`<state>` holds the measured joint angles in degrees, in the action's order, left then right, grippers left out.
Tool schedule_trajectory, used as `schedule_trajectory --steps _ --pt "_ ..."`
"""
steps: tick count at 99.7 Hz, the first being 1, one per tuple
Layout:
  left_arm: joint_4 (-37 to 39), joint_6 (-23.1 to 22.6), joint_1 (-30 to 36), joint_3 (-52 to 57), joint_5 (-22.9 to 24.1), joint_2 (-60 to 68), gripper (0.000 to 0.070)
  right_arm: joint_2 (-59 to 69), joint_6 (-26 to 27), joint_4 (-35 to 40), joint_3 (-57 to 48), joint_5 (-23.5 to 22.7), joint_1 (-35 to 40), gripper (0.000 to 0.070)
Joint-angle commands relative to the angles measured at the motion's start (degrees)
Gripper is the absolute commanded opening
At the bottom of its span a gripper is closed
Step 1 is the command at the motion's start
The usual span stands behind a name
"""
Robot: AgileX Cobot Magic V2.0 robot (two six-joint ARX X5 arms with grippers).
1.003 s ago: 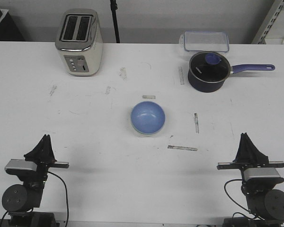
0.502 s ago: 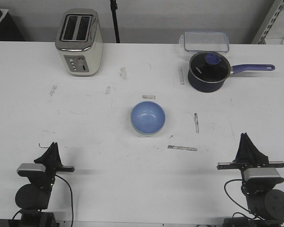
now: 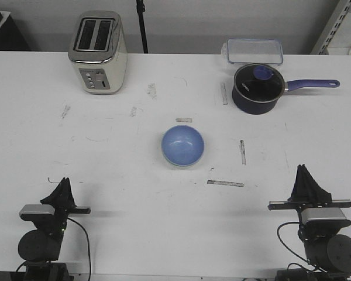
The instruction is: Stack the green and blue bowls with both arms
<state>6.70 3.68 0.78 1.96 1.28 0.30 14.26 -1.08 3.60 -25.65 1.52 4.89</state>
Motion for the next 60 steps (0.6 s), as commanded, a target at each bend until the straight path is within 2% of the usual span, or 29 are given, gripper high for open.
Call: schedule_trajectory --steps 1,27,60 --pt "0.6 0.6 0.0 -1.3 -0.1 -0.1 0.0001 -0.1 0.2 -0.6 0.0 0.0 0.1 0.001" --pt "0.6 -2.2 0.8 -1.3 -0.1 -0.1 0.0001 -0.1 0.2 -0.6 0.0 0.0 0.1 0.001" --pt "0.3 -2.6 1.2 -1.3 0.0 -0.1 0.0001 -0.1 0.2 -0.6 0.0 0.0 0.1 0.001"
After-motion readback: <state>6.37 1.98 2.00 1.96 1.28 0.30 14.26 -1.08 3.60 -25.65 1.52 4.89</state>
